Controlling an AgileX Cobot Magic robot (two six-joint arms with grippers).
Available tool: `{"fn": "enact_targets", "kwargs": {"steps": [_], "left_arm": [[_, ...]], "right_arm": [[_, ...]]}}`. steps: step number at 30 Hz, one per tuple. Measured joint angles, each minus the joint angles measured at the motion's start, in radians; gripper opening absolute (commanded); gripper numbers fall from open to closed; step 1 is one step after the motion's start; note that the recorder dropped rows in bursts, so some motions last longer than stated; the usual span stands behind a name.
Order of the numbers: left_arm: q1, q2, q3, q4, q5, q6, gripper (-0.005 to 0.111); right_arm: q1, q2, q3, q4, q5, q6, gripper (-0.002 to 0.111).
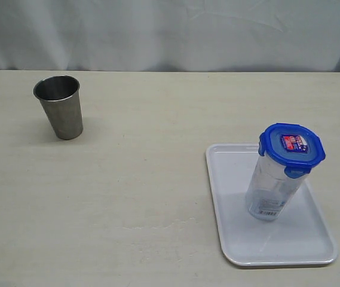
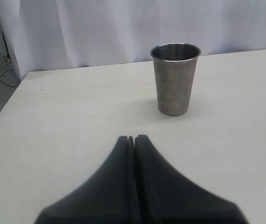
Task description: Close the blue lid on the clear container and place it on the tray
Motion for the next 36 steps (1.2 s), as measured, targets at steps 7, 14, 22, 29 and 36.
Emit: {"fn": "enact_targets", "kwargs": {"steps": [7, 14, 22, 29, 36], "left_arm": [[0.000, 0.000, 0.000, 0.000, 0.000, 0.000, 0.000], [0.000, 0.000, 0.000, 0.000, 0.000, 0.000, 0.000], [0.000, 0.000, 0.000, 0.000, 0.000, 0.000, 0.000], [0.000, 0.000, 0.000, 0.000, 0.000, 0.000, 0.000], [0.000, 0.000, 0.000, 0.000, 0.002, 0.000, 0.000]], "right_arm": [[0.000, 0.000, 0.000, -0.167, 0.195, 0.125, 0.004], [0.000, 0.000, 0.000, -0.175, 0.340, 0.144, 0.004], [0.000, 0.000, 0.000, -0.175, 0.348, 0.175, 0.004], [0.000, 0.000, 0.000, -0.175, 0.348, 0.175, 0.004], [0.000, 0.000, 0.000, -0.175, 0.348, 0.175, 0.004]]}}
